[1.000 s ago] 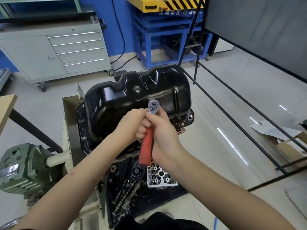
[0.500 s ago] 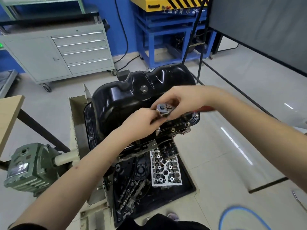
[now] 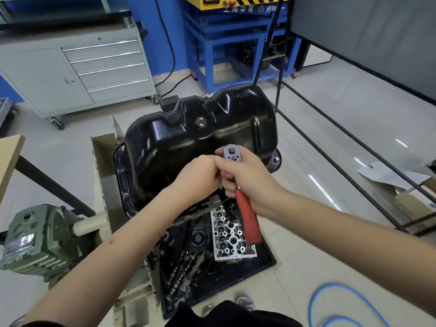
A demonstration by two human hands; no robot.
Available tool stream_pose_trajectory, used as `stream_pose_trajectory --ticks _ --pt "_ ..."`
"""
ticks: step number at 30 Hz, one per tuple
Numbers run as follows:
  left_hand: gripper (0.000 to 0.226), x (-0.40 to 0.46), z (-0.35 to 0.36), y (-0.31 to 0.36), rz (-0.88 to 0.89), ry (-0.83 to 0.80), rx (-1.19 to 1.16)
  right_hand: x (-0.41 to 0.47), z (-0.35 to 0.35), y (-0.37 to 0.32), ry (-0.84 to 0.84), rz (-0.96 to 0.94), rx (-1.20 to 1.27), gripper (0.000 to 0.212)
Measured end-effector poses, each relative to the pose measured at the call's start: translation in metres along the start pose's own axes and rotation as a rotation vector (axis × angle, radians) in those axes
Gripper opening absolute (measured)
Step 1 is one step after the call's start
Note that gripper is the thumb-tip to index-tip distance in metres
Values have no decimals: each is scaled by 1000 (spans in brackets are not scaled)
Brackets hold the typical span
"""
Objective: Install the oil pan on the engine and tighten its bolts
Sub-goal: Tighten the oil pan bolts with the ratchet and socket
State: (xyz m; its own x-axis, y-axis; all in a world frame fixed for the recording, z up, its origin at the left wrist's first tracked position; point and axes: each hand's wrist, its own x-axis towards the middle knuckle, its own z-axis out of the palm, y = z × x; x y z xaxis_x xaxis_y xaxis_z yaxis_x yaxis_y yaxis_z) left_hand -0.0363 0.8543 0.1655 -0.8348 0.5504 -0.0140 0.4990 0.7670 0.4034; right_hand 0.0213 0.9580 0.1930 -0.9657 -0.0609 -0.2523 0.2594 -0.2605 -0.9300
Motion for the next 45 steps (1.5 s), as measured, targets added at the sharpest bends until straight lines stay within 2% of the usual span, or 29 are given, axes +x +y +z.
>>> stream_pose_trajectory --ticks 2,6,8,10,14,17,20,22,24,26,28,29,31,33,35,39,41,43,45 --pt "16 0 -1 -4 17 50 -75 9 -8 -17 -127 36 -232 16" --pt "24 -5 -1 -7 140 74 -82 25 -29 -61 -502 -240 -1293 36" --pt "25 -5 -1 -7 161 74 -78 31 -30 -71 -588 -259 -1503 41" --pt "24 -4 0 -8 135 84 -92 33 -29 -72 -585 -215 -1463 41" --pt "28 0 3 -4 102 115 -83 30 -37 -62 -422 -115 -1237 52" --pt "24 1 9 0 93 131 -55 22 -43 -56 -370 13 -942 57" --pt "25 4 10 1 60 156 -65 10 -31 -44 -248 79 -522 41" --pt "21 5 9 5 -12 64 -67 1 -12 -29 -101 83 -151 36" --pt "15 2 8 7 -106 -64 -82 -6 7 -14 22 44 55 38" --pt "13 0 5 5 -133 -79 -169 -6 14 -9 28 39 51 40" --pt "10 -1 1 5 -117 -36 -167 0 4 -17 -90 90 -57 42" --pt "15 1 0 5 -95 -16 -160 6 -7 -26 -168 117 -172 44" --pt "22 3 -2 7 -29 6 -111 17 -30 -47 -326 53 -668 50" --pt "27 3 -1 9 29 1 -49 28 -43 -66 -451 -166 -1273 54" --pt "29 3 -1 9 51 -7 2 39 -43 -76 -509 -267 -1557 53" --pt "32 2 -5 9 -7 -28 -38 43 -32 -75 -518 -133 -1548 58" --pt "29 -1 -3 10 -21 -12 -37 42 -37 -74 -506 -56 -1444 60" --pt "26 -3 0 10 -29 0 -50 35 -37 -74 -494 53 -1167 58" --pt "25 1 3 8 -70 16 -96 25 -32 -64 -389 129 -760 48"
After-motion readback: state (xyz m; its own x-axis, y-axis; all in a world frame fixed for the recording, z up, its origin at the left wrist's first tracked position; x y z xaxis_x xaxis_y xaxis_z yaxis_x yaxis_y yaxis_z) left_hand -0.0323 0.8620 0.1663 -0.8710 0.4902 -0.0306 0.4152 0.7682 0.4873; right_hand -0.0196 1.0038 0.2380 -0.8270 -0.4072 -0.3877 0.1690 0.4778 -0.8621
